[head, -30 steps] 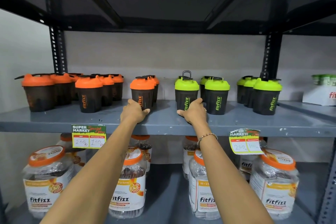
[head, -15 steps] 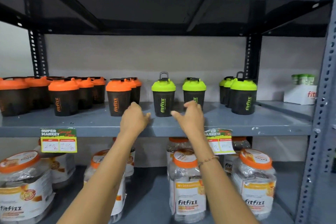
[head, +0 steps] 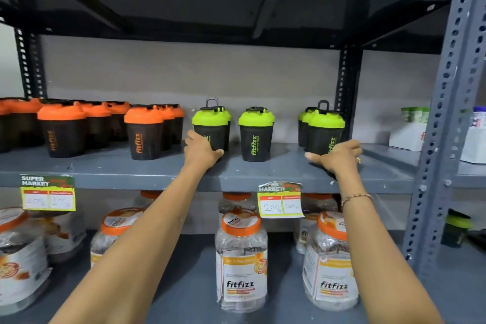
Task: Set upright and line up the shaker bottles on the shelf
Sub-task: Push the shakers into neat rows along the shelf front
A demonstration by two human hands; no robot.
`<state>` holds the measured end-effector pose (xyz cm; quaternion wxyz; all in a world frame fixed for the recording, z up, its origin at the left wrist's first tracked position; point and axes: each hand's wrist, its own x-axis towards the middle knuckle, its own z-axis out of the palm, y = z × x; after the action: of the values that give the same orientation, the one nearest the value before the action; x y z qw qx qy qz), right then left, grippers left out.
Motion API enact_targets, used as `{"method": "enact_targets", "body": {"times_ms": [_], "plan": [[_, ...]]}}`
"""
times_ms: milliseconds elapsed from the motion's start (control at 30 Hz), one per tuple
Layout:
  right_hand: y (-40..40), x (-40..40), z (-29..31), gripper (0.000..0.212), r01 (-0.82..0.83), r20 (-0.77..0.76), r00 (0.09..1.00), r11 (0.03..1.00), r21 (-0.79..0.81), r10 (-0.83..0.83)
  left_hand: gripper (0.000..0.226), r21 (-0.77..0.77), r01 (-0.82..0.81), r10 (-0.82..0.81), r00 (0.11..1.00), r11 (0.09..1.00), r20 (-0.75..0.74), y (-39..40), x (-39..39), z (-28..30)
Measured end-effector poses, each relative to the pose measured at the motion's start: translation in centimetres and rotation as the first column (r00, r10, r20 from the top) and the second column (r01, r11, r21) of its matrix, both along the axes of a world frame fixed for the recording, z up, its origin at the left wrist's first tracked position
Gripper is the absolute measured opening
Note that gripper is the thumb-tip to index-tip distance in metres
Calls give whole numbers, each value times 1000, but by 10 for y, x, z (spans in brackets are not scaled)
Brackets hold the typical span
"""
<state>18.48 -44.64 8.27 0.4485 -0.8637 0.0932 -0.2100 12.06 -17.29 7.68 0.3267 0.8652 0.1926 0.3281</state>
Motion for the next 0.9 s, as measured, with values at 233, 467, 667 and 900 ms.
{"method": "enact_targets", "body": {"times_ms": [233, 467, 667, 900], "plan": [[5, 9, 1, 109, -2, -45, 999, 1000, -28, 0, 82, -12, 2, -2, 1000, 1000, -7, 0, 3, -4], [80, -26, -16, 73, -149, 297, 928, 954, -260, 225, 89, -47, -33, 30, 997, 998, -64, 4, 7, -7], [131, -16, -5, 105, -342, 78, 927, 913, -224, 366, 73, 83, -48, 57, 992, 995, -111, 6, 7, -12], [137, 0, -9, 96, -323, 45, 940, 923, -210, 339, 70, 96, -47, 59, 990, 994, -125, 7, 11, -13]]}}
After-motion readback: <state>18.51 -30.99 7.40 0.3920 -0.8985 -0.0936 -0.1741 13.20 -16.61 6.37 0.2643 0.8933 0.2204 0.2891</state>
